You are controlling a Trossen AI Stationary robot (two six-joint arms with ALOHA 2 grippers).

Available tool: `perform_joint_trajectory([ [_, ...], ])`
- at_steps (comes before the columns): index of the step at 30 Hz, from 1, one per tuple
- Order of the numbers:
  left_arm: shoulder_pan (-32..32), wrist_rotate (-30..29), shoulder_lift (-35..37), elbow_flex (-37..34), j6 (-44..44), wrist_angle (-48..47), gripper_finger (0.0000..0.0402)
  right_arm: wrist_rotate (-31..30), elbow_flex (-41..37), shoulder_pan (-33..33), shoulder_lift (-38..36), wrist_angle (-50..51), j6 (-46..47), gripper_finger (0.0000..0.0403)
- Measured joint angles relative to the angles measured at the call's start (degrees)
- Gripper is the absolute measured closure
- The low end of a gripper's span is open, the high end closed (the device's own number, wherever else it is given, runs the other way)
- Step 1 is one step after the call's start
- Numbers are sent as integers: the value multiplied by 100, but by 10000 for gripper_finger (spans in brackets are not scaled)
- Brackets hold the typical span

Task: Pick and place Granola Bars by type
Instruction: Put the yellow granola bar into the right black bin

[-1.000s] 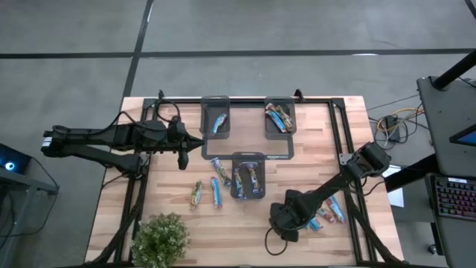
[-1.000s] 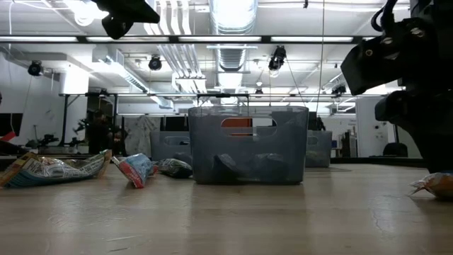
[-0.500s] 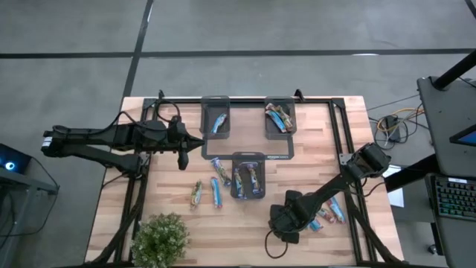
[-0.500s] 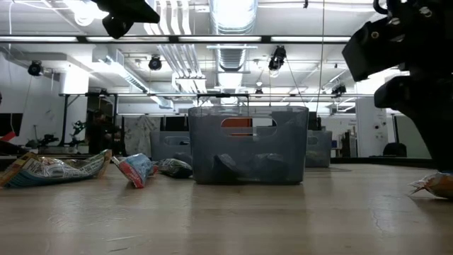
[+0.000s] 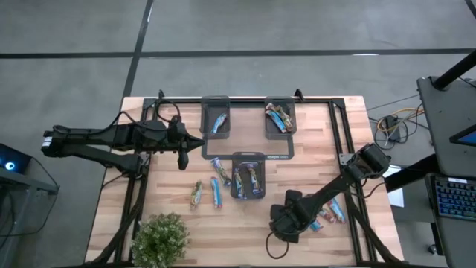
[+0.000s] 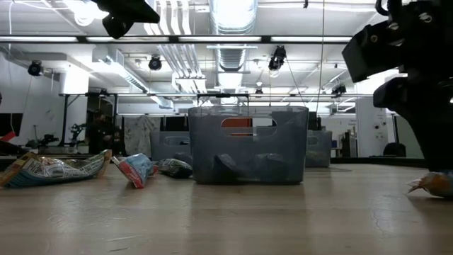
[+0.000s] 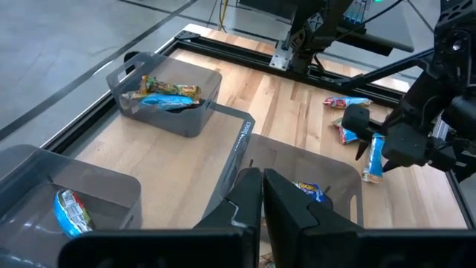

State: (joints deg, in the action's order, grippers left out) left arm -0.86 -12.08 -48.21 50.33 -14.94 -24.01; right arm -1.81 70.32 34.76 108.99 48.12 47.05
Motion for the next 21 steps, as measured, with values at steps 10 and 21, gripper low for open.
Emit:
perform_joint_trajectory([
  [10, -1, 0, 0, 0, -2, -1, 402, 134, 12, 96, 270, -269, -9, 149],
  [21, 0, 0, 0, -1, -2, 0, 402, 179, 68, 118, 363, -216, 54, 169],
])
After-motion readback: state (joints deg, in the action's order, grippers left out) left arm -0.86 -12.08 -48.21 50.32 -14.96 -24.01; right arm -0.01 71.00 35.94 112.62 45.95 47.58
